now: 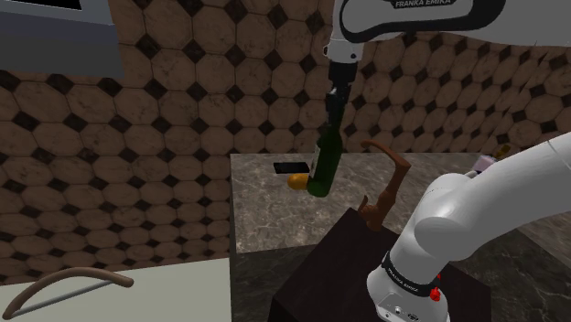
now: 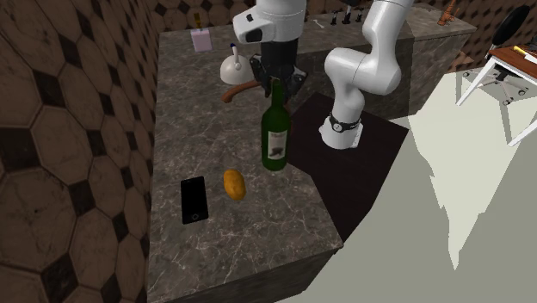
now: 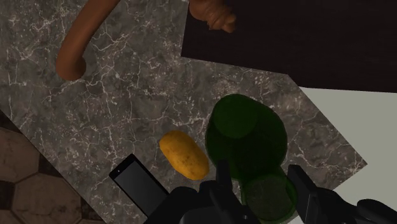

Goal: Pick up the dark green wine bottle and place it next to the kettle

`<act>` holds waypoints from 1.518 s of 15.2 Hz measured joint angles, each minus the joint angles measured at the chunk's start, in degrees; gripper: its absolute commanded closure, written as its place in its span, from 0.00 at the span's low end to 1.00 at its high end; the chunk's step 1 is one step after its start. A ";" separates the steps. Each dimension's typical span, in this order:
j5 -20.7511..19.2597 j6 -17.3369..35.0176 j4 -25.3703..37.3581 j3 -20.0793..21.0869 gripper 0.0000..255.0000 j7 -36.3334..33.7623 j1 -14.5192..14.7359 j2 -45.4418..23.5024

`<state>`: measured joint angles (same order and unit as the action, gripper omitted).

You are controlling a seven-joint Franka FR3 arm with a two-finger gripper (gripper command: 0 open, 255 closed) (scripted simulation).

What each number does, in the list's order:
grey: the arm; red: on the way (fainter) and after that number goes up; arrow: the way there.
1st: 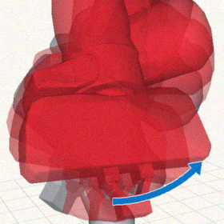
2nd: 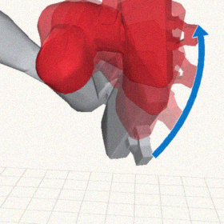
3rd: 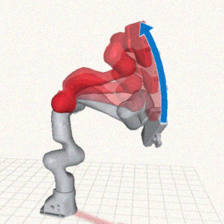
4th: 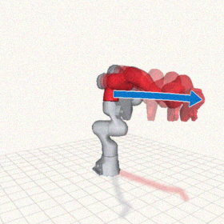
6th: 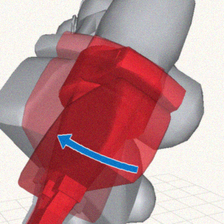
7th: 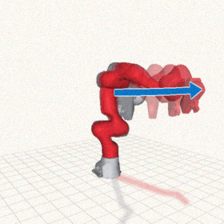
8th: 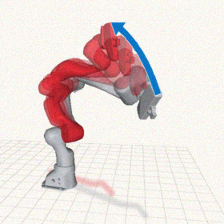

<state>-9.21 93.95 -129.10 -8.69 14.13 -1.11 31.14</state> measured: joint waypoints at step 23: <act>0.80 -17.32 21.88 0.82 1.00 1.93 0.33 -4.49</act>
<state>-8.41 76.63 -107.22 -7.87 16.06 -0.78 26.65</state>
